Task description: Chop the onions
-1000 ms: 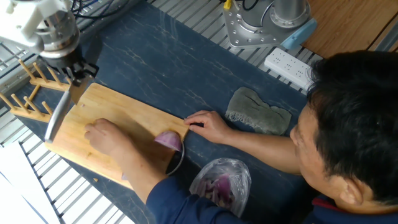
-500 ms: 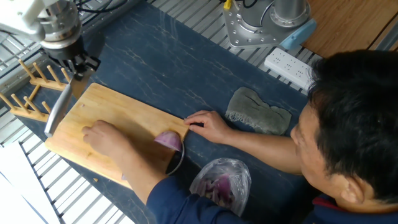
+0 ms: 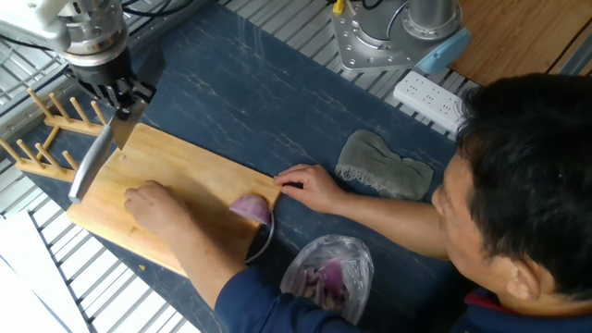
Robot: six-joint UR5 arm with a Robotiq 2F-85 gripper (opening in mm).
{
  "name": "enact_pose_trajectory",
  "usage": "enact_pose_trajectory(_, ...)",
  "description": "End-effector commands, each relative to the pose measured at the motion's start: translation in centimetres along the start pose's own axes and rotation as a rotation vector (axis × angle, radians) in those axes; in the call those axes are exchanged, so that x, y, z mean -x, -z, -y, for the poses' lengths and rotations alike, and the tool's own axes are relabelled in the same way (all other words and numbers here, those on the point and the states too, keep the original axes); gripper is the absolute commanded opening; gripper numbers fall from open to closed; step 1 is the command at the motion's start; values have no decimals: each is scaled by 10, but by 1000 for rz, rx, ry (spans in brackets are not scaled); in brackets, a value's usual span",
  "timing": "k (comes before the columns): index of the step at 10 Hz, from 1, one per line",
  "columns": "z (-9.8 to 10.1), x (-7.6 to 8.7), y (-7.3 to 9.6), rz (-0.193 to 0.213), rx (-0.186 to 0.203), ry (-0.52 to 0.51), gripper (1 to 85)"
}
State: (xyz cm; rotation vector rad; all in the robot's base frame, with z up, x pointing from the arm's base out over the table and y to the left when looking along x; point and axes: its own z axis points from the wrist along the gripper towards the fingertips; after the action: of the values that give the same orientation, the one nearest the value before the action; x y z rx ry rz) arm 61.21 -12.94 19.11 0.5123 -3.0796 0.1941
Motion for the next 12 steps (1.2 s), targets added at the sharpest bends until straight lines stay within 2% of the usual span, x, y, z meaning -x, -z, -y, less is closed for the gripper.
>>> enact_pose_trajectory(1, -3, 3, 2, 17, 10, -12, 10)
enact_pose_trajectory(4, -5, 4, 2, 21, 20, -11, 10)
enact_pose_trajectory(6, -9, 14, 3, 58, 36, -1, 10)
enact_pose_trajectory(8, -8, 19, 3, 77, 29, 3, 10)
enact_pose_trajectory(12, -12, 6, 4, 28, 44, -31, 10)
